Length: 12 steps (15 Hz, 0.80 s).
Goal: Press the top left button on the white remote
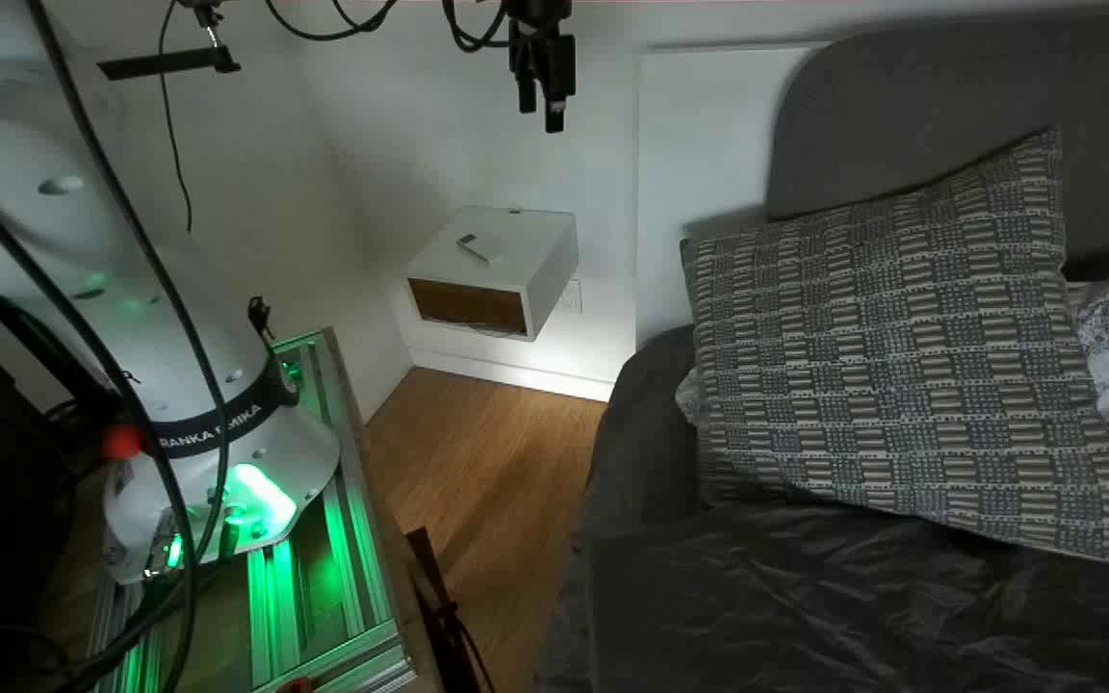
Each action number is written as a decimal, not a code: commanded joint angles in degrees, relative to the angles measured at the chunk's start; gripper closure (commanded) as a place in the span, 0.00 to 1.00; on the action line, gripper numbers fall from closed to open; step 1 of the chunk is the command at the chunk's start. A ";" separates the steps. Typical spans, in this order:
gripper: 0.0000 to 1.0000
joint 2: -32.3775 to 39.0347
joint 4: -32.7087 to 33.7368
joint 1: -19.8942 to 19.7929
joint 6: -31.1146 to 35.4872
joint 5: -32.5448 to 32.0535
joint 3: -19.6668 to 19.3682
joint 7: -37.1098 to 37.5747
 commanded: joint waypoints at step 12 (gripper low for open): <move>0.00 8.07 8.37 4.36 -0.69 0.56 1.53 -0.03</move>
